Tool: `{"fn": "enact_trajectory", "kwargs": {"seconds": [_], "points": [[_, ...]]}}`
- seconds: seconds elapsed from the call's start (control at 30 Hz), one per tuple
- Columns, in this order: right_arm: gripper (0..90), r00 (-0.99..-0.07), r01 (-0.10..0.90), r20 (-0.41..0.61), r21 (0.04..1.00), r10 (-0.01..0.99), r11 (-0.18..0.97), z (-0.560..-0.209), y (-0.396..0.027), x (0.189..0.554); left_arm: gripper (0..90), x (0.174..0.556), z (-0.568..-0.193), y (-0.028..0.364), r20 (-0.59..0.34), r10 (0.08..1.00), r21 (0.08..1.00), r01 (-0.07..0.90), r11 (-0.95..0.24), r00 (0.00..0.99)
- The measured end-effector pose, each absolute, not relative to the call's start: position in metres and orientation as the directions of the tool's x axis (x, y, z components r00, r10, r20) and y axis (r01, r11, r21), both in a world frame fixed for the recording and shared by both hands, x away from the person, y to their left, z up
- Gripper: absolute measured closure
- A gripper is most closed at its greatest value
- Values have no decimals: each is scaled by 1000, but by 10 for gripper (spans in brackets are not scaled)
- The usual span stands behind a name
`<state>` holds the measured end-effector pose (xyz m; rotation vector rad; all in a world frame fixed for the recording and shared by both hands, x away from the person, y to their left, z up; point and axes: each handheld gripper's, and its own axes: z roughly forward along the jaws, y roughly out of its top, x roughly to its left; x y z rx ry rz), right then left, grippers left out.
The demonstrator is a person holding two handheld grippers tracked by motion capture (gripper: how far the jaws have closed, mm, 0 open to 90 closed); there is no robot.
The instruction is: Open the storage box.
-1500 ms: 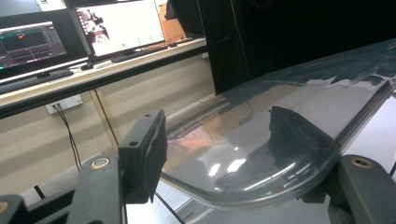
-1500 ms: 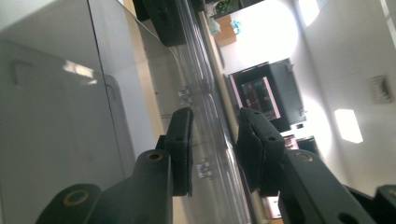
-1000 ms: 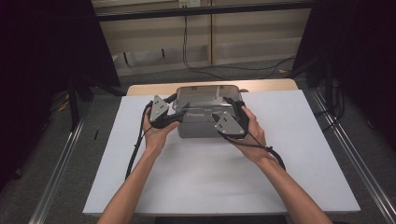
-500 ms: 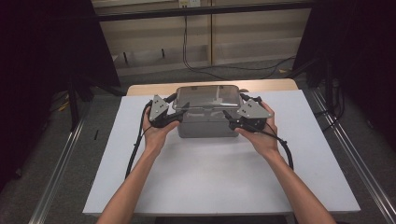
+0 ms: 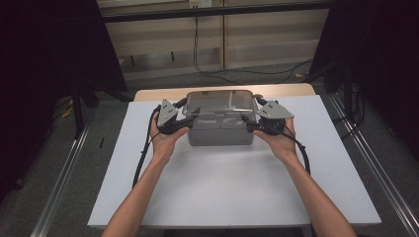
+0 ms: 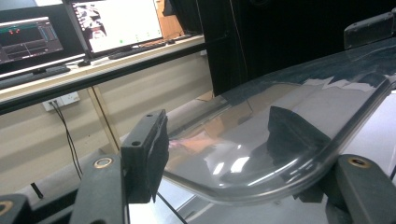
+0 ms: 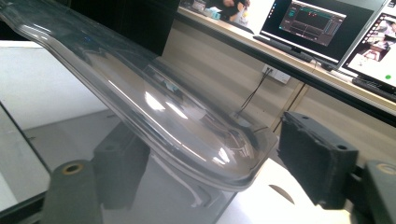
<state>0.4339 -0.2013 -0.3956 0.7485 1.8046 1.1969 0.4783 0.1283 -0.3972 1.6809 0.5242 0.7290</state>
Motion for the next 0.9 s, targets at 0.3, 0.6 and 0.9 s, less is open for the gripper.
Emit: {"fn": "enact_trajectory", "kwargs": {"seconds": [0.3,0.6,0.9], "points": [[358,-491,25,-287,939,822,343,-400,-204,444,389,481,-398,130,181,687,974,-31,-225,704],[467,-495,8,-278,946,823,324,-398,-205,448,398,482,-398,130,168,690,977,-25,-212,704],[532,-495,-7,-269,952,826,306,-400,-207,453,409,485,-396,132,176,694,975,-28,-218,698]]}}
